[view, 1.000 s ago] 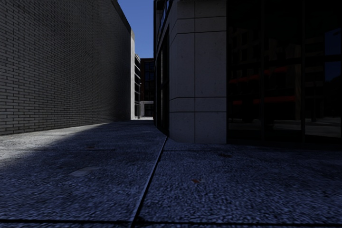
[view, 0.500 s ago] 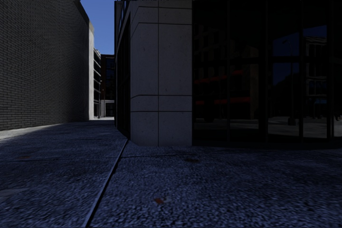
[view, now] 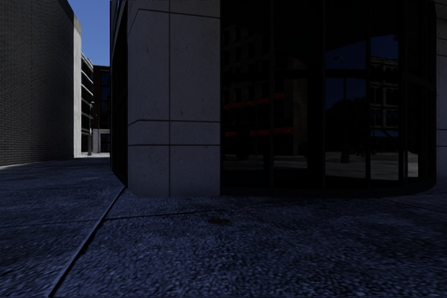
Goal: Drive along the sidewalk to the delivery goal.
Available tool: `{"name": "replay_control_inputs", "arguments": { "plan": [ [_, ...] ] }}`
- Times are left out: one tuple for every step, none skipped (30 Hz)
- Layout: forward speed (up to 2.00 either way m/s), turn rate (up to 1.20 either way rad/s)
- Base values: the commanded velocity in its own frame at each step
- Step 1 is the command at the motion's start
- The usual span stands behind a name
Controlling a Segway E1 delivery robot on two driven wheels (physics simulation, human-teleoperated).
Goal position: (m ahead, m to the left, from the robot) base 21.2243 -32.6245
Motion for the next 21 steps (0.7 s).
{"name": "replay_control_inputs", "arguments": {
  "plan": [
    [1.03,-0.24],
    [1.03,-0.37],
    [1.03,-0.37],
    [1.03,-0.49],
    [1.03,-0.57],
    [1.03,-0.74],
    [1.03,-0.85],
    [1.03,-0.85],
    [1.03,-0.88],
    [1.03,-0.88],
    [1.03,-0.88],
    [1.03,-0.88],
    [1.03,-0.89],
    [1.03,-0.89],
    [1.03,-0.89],
    [1.03,-0.89],
    [1.03,-0.89],
    [1.03,-0.89],
    [1.03,-0.89],
    [1.03,-0.89],
    [1.03,-0.89]
  ]
}}
